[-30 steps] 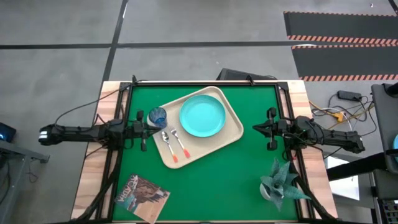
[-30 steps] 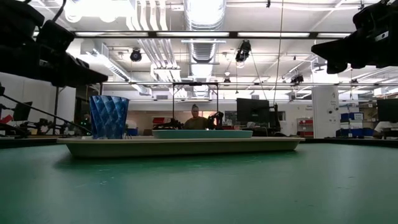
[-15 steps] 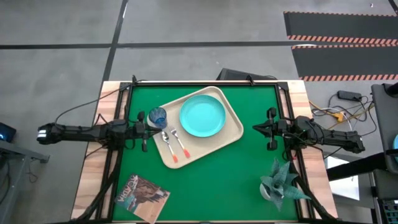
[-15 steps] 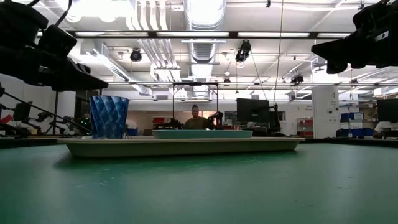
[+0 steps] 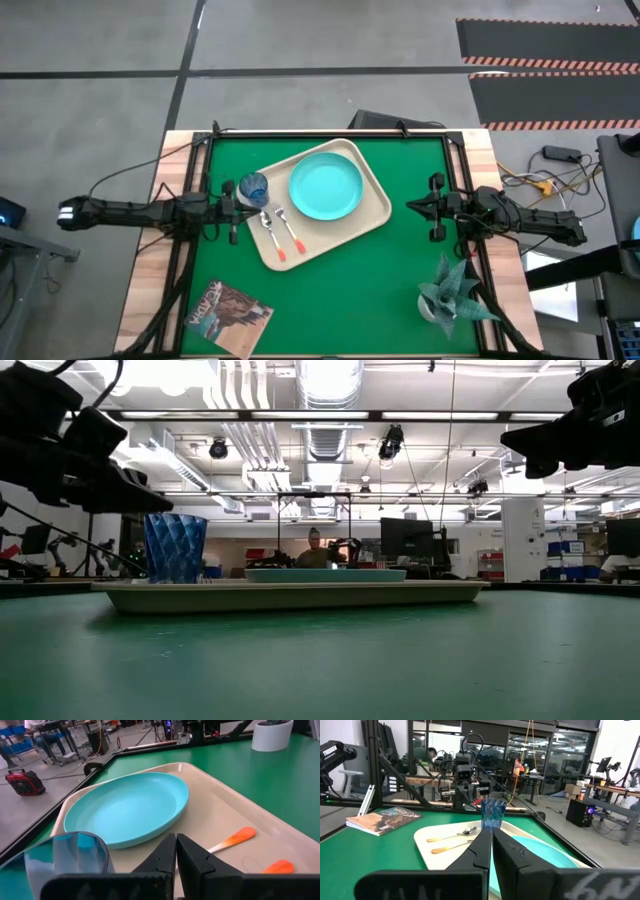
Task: Pick and place plate/cup/fork/spoon on tray
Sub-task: Return to Home Position
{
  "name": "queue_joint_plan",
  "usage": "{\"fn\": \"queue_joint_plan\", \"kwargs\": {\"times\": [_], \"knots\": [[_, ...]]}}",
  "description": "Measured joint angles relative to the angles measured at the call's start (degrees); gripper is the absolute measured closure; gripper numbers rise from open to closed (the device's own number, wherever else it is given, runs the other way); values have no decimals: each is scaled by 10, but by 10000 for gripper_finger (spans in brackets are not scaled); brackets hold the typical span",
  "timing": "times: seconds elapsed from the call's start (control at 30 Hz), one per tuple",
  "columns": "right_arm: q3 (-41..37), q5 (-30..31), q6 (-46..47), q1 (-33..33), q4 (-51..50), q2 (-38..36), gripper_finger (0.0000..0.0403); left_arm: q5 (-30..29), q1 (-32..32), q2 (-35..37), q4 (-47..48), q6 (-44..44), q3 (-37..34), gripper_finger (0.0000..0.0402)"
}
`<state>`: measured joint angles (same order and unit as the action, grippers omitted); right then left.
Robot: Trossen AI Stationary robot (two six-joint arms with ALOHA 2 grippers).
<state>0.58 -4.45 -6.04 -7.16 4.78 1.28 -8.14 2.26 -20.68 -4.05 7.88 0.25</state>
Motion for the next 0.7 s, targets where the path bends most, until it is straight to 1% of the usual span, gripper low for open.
{"fn": "queue_joint_plan", "kwargs": {"times": [0.7], "knots": [[0,0,0,0,0,0,394,0,0,-36,0,0,0,402]]}}
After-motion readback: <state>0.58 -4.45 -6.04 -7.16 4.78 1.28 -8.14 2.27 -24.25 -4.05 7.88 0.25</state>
